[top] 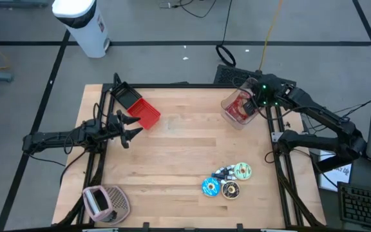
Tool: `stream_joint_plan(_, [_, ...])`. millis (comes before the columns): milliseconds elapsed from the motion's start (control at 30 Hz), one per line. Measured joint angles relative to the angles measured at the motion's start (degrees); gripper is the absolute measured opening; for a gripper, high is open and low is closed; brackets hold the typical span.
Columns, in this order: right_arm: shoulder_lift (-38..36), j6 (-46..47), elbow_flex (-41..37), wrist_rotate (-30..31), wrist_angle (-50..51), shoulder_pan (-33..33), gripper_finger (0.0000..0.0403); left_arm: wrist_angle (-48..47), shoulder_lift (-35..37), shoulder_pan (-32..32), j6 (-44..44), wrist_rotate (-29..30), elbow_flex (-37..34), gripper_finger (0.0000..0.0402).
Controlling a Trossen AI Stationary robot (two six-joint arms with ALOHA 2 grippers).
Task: Pick & Place Food Item
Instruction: Put the red popcorn bag into the transparent bin
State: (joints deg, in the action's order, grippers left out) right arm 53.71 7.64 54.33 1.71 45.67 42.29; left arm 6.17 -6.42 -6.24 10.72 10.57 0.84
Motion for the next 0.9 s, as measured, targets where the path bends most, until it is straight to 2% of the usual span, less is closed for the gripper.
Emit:
stream_joint_plan(533, [0.00,0.56,-0.02,-0.01,0.04,-0.01,0.0017,0.00,0.00,-0.01,0.00,0.00,0.00,0.0267])
stream_joint_plan(800, [-0.02,0.24,-0.02,0.06,0.42,-0.01,0.0070,0.00,0.00,-0.02,0.00,-0.01,0.00,0.0267])
stream_joint_plan(900, [-0.02,-0.09,-0.03,2.04,0.43,-0.01,0.0096,0.00,0.00,-0.01,0.00,-0.01,0.00,0.0267])
